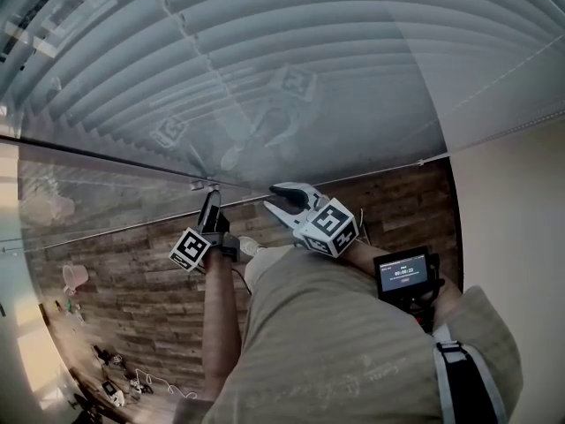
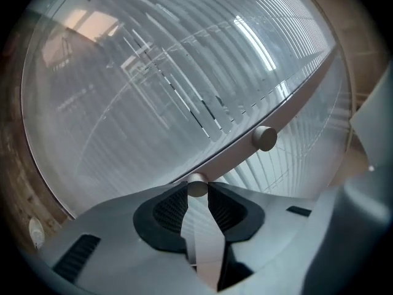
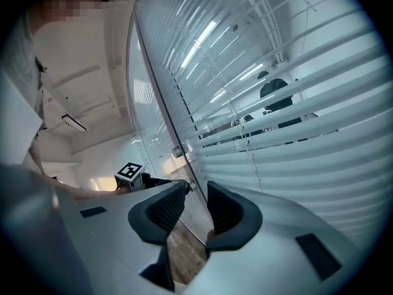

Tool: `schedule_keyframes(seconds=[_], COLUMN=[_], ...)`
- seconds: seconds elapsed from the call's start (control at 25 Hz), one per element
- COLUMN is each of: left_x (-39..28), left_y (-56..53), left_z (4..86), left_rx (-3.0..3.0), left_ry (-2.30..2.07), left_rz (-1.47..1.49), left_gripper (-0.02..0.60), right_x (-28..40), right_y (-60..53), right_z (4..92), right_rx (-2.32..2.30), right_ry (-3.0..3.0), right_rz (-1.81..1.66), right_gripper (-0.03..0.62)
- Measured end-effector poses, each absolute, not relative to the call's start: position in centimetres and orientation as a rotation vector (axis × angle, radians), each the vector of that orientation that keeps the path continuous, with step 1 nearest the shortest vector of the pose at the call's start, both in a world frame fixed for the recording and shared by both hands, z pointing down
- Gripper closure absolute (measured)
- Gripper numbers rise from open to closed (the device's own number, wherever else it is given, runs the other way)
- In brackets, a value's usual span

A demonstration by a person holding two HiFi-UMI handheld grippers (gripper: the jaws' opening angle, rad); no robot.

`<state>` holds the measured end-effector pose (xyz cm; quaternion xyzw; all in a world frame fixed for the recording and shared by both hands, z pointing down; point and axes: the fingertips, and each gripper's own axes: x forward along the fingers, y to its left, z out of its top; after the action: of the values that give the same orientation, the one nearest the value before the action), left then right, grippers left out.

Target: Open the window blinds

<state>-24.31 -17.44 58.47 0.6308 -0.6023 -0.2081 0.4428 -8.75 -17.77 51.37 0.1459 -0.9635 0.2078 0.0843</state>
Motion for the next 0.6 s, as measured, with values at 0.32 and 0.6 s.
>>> schedule_keyframes(seconds=[0.32,0.6], left_x=[-23.8,-23.3], left_y=[-17.2,-17.3], left_z=[58.7,59.3], left_rx=[1.465,1.381], left_ry=[-1.297,-1.173], left_rz=[-0.753,-0.929], left_gripper=[0.463,0.463], right_x=[-8.9,-8.9], right_y=[-17.2,-16.8], right_z=[51.3,51.6], right_rx=[0.41,0.391], right_ry=[-2.88,-2.883], right_rz=[0.605,0.591], right_gripper=[0.493,0.493])
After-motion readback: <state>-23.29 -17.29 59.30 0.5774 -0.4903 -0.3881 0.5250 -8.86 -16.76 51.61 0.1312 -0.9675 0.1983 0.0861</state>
